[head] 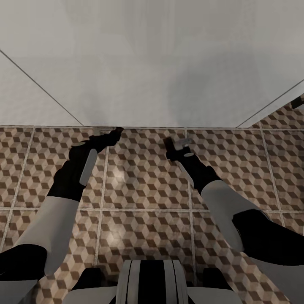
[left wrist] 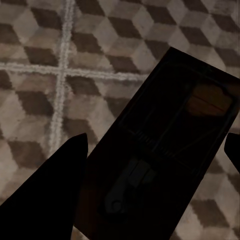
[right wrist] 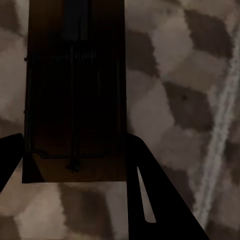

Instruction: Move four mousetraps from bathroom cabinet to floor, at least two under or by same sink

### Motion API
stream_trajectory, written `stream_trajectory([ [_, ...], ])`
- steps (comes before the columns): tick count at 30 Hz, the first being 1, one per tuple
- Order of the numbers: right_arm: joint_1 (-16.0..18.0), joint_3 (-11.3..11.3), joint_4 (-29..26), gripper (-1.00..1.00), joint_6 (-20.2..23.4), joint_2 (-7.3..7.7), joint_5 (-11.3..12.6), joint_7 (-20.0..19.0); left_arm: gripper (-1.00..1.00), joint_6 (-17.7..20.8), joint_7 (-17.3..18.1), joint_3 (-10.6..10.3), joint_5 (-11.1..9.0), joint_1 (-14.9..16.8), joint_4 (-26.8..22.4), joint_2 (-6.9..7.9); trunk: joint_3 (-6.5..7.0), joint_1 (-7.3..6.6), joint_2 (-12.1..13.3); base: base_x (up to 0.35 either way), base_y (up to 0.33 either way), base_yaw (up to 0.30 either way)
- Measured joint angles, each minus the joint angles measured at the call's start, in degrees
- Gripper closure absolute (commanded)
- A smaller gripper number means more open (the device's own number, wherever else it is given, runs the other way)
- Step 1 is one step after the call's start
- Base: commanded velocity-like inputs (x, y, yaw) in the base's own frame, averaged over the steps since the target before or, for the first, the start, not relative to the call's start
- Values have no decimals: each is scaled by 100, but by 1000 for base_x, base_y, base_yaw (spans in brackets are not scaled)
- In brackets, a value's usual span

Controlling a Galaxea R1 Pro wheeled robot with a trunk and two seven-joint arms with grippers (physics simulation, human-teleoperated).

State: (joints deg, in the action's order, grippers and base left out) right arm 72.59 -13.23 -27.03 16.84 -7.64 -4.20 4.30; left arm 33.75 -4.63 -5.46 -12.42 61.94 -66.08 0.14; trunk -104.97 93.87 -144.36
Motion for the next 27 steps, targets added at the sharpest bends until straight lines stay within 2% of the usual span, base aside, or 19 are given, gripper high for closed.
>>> stream_trajectory([
  [5, 0, -5, -46, 100, -109, -8, 1, -6, 100, -9, 8, 22, 1, 0, 254, -4, 0, 0, 0, 0, 0, 0],
  [9, 0, -13, -146, 100, -129, -11, 4, -8, 100, -37, 10, 40, 2, 0, 676, -33, 0, 0, 0, 0, 0, 0],
  [11, 0, -19, -209, 100, -132, -11, 5, -8, 100, -115, 10, 45, 0, 2, 889, -62, 0, 0, 0, 0, 0, 0],
  [16, 0, -25, -378, 100, -134, -11, 8, -8, 100, -647, 5, 58, 7, 8, 1659, -181, 0, 0, 0, 0, 0, 0],
  [27, 0, -26, -416, 100, -134, -19, 9, -8, 100, -779, -26, 66, 10, 27, 2468, -202, 0, 0, 0, 0, 0, 0],
])
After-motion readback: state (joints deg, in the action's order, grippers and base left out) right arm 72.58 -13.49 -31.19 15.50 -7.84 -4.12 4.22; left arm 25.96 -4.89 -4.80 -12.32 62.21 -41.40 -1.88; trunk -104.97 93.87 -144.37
